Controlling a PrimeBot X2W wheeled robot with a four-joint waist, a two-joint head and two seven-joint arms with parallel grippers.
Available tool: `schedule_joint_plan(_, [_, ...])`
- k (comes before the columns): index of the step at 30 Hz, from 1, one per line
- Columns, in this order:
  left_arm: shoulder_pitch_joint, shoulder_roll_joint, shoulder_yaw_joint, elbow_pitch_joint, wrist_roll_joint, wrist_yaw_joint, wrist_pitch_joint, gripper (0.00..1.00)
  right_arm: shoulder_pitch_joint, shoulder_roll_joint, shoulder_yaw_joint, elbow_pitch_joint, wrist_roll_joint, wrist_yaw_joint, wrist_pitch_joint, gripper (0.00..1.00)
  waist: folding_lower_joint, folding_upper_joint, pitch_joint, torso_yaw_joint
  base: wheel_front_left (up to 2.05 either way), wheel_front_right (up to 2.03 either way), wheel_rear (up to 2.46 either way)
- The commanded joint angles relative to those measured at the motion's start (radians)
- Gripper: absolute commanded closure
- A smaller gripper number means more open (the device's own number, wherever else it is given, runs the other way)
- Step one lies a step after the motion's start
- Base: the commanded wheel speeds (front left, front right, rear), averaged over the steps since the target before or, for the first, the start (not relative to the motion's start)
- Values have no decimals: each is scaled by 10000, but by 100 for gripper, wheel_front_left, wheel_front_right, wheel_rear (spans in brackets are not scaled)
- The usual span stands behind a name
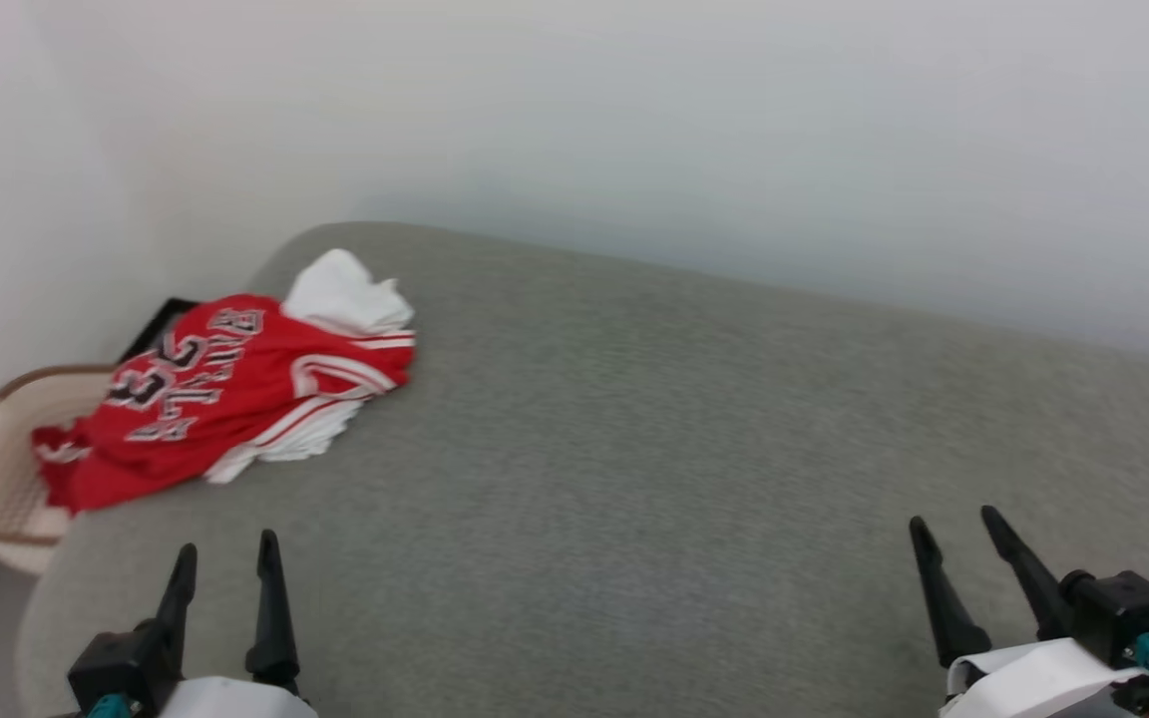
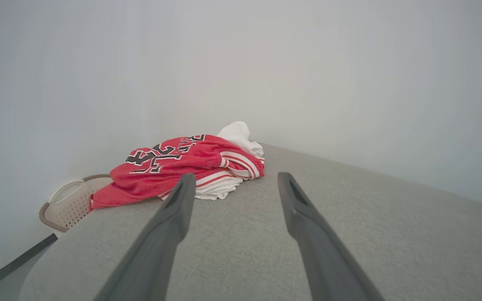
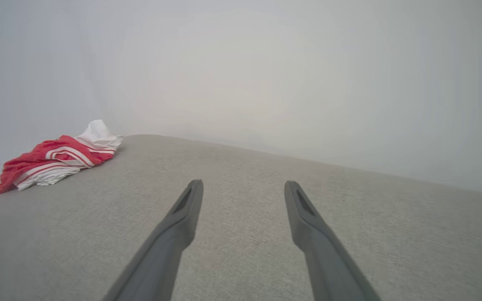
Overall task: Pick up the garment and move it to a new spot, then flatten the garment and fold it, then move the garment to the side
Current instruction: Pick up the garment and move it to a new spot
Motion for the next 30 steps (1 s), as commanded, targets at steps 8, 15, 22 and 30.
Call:
schedule_joint_plan(8, [405,80,33,-484,-178,102,347,0,-9,58,504,148,283,-12,-75,0,0,0,-554,1651,0,0,0])
schedule_joint_plan(15, [288,248,-2,-693,-580,-170,833,0,-153,-113,633,193,338,-12,-30,0,0,0,-403,1661,0,0,0])
schedule_joint_plan(22, [-835,935,-25,-533,-1209,-590,1838,0,-420,-389,483,-50,267,-12,212,0,0,0,364,1124,0,0,0])
schedule_joint_plan(30, [-3319,2333,199,756,-2379,-836,3212,0,-1139,-711,332,-707,14,-12,631,0,0,0,1932,97,0,0,0])
